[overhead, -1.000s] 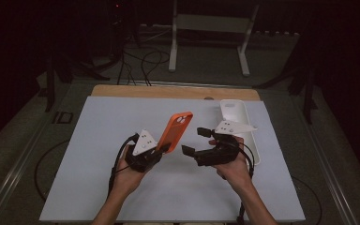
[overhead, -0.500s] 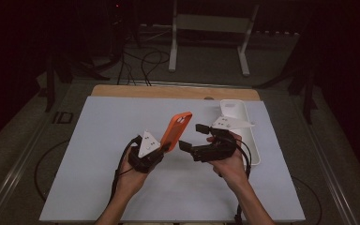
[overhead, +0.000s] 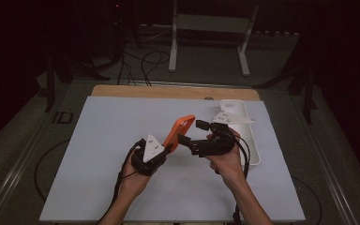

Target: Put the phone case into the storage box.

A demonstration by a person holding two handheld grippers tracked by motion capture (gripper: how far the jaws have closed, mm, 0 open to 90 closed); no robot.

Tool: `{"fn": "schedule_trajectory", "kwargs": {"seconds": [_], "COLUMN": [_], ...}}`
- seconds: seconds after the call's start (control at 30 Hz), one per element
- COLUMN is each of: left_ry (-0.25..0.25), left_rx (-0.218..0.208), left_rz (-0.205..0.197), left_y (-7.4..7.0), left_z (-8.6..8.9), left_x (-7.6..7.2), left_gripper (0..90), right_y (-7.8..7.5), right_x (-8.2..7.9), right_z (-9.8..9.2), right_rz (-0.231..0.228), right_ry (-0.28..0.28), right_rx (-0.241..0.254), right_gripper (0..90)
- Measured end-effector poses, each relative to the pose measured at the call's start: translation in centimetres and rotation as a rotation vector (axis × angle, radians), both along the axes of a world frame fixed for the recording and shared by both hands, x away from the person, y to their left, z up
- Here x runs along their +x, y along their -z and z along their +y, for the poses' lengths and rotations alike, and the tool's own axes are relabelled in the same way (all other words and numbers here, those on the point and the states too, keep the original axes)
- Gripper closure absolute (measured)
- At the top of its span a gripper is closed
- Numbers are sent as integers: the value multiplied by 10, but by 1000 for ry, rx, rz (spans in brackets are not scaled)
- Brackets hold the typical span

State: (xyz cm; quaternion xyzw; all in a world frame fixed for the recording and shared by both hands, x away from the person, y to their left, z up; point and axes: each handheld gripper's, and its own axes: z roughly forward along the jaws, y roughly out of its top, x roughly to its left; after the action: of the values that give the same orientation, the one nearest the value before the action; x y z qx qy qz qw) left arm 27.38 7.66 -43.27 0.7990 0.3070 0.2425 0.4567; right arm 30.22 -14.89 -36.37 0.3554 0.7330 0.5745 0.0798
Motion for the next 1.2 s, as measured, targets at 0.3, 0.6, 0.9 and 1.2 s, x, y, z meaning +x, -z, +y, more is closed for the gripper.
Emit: {"fn": "schedule_trajectory", "kwargs": {"seconds": [0.3,0.6,0.9,1.2], "left_ry": [2,0,-4,2], "left_rx": [21,45,57,61], "left_rz": [-17,-29,-28,-24], "left_y": [2,5,8,9], "left_z": [-4,-10,-14,-15], "left_x": [-3,-6,-8,-8], "left_gripper": [863,863,860,855], "right_y": [0,1,2,3], "right_x": [6,10,11,8], "right_z": [3,9,12,13], "right_rz": [42,102,112,97], "right_ry": [12,68,97,105], "right_rx": [50,66,64,61], "right_gripper": [80,135,145,161]}}
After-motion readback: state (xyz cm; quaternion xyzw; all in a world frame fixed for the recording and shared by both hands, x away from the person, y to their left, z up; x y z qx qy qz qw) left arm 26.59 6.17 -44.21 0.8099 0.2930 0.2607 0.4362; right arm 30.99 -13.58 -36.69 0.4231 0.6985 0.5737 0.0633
